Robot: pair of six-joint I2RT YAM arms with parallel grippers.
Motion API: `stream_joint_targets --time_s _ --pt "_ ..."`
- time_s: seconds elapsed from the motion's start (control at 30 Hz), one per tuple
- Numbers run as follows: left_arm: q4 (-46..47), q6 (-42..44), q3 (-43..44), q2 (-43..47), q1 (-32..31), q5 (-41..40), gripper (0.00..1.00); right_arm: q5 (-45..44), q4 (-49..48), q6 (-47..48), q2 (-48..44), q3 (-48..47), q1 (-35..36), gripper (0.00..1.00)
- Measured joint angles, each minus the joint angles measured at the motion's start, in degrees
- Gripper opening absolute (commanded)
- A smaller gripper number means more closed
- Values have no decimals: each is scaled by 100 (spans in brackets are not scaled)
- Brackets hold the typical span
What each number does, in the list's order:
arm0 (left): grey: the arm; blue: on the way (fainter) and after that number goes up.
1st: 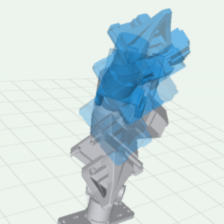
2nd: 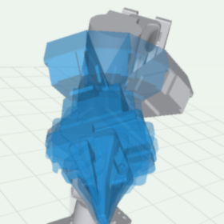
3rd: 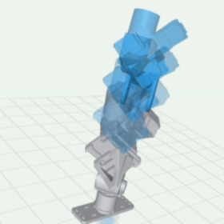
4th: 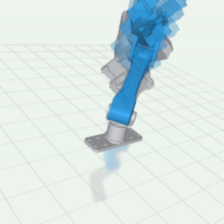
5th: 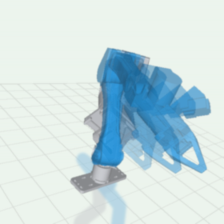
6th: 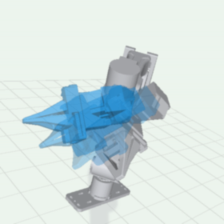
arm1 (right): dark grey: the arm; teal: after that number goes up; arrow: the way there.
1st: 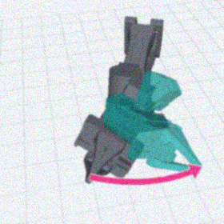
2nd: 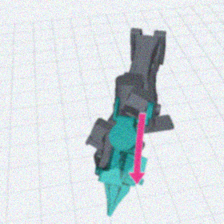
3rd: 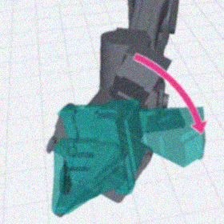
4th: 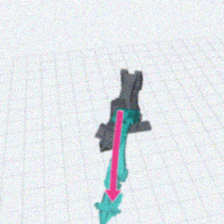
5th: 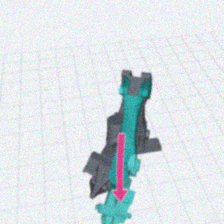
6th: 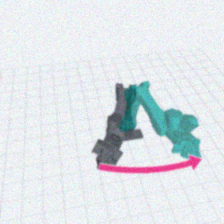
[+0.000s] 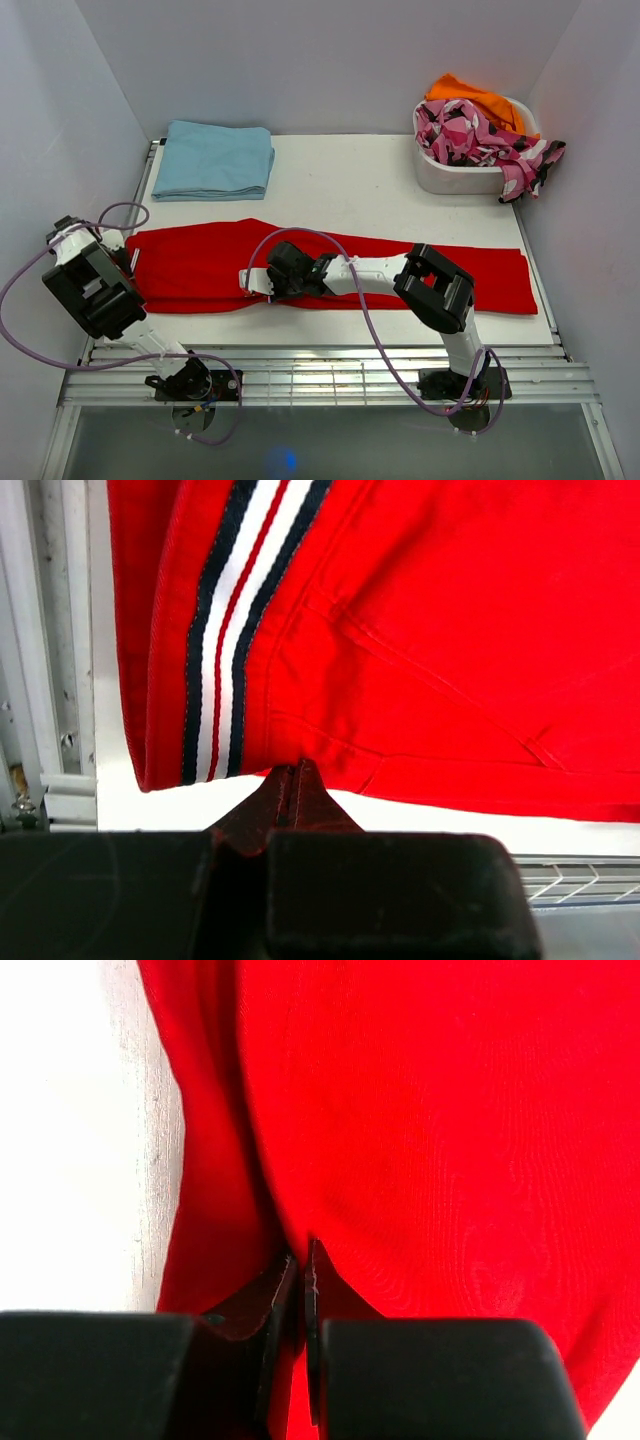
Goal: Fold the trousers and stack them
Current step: Fold the trousers
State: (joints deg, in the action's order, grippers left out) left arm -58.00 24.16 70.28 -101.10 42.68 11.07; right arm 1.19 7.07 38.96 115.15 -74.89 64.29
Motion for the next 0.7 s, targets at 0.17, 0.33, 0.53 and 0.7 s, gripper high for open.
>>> stream_joint_targets --time_s 0.17,0.33,0.53,0.7 --pt "-179 -87 83 321 2 50 0 -22 79 -11 24 -59 0 11" --pt "-610 -179 389 529 2 251 0 -79 199 -85 76 -168 2 8" --pt "-531 -179 -487 960 2 146 0 -179 271 -157 133 -264 2 8" --pt "-173 -315 -1261 752 31 -247 0 -258 267 -199 138 -269 2 8"
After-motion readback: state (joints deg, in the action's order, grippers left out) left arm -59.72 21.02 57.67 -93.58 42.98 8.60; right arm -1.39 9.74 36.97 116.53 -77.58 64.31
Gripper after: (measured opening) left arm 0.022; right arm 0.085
